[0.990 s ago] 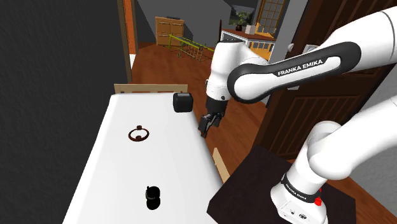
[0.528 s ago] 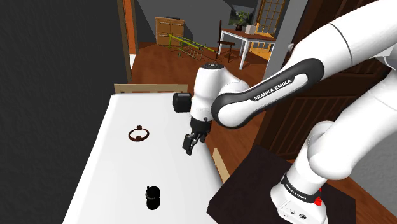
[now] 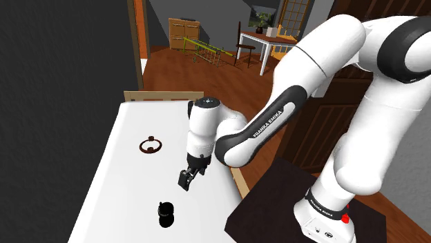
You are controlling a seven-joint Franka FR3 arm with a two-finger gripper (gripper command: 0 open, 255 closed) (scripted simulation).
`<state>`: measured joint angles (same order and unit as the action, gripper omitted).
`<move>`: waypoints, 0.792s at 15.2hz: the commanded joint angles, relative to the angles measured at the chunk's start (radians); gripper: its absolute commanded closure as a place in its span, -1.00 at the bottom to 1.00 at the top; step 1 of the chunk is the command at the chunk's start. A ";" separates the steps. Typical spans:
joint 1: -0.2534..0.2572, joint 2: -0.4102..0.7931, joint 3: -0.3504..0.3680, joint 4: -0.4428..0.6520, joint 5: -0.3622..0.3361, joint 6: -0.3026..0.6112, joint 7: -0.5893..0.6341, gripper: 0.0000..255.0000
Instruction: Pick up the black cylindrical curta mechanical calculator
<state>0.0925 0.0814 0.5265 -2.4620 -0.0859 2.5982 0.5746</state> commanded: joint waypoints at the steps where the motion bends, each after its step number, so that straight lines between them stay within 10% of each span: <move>1: 0.023 0.087 -0.009 0.040 -0.092 0.038 0.084 -1.00; 12: 0.255 0.458 -0.176 0.298 -0.374 0.139 0.347 -1.00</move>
<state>0.3351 0.5228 0.3599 -2.1751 -0.4500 2.7307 0.9105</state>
